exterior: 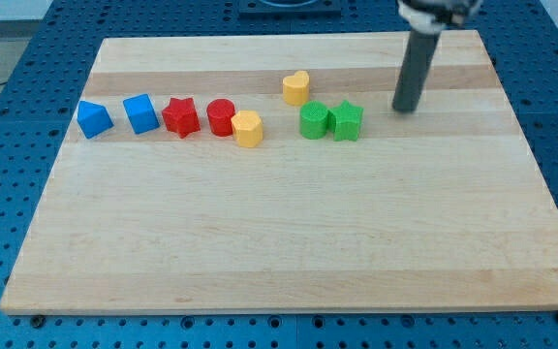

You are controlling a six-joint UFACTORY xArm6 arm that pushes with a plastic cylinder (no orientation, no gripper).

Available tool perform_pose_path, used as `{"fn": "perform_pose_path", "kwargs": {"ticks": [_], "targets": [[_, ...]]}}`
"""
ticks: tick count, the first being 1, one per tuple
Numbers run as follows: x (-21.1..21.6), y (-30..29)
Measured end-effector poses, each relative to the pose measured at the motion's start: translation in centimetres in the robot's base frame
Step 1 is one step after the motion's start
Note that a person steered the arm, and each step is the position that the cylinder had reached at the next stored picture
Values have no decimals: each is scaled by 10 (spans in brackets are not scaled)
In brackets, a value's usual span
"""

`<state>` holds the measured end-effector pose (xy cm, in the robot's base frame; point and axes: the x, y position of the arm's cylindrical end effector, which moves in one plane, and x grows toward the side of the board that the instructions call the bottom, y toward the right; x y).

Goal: Move the yellow heart to the left of the green circle

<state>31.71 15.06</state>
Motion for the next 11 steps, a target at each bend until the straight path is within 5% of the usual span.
{"fn": "perform_pose_path", "kwargs": {"ticks": [1, 4, 6, 7, 11], "targets": [[-40, -64], [-6, -184], [-51, -153], [-36, -115], [12, -158]]}}
